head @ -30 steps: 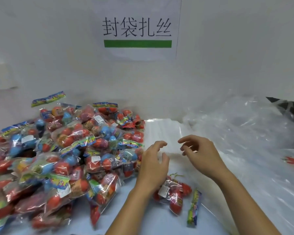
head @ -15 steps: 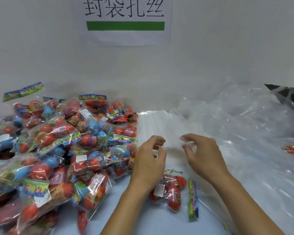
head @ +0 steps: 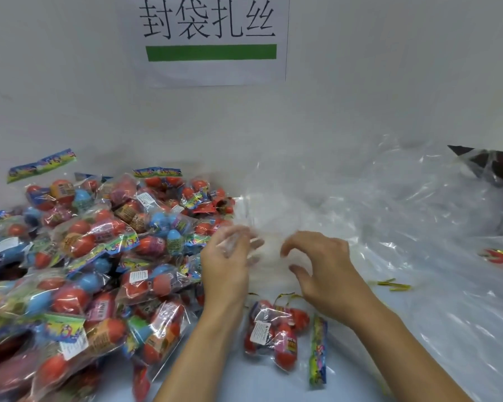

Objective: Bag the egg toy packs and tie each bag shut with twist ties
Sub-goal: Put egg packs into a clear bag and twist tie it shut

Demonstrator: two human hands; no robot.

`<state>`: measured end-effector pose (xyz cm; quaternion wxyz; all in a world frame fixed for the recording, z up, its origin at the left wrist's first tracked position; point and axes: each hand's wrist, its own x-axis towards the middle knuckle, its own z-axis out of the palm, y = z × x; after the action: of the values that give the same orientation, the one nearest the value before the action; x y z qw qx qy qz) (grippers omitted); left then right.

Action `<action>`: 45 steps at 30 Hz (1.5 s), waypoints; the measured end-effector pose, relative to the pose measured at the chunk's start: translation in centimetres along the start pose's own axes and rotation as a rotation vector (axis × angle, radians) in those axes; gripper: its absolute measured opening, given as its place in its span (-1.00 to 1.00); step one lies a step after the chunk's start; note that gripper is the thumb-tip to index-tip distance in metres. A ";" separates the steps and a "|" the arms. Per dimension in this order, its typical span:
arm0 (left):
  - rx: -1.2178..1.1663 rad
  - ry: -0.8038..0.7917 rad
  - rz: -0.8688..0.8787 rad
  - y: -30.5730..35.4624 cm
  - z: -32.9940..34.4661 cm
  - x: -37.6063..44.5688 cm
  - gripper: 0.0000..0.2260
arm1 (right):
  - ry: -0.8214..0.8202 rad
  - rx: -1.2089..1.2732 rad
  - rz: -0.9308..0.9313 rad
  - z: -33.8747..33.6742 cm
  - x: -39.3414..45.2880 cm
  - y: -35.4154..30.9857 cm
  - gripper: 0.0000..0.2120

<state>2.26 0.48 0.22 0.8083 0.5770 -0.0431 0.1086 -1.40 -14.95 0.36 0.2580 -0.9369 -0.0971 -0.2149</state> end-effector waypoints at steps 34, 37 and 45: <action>0.011 0.243 0.156 1.4 -0.8 -0.3 -0.69 | 1.543 0.284 0.382 -9.6 -0.2 6.5 -0.76; 0.000 0.262 0.167 1.5 -0.7 -0.3 -0.80 | 1.296 -0.019 0.227 -9.2 -0.2 6.2 -0.71; 0.071 0.111 0.127 0.6 -0.9 0.2 -0.73 | 0.529 -0.203 0.333 -5.6 -0.1 3.6 -0.76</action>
<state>2.25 1.47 0.48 0.7800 0.5945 -0.0306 0.1929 -2.40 -20.92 3.07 0.2113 -0.8725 0.1498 -0.4143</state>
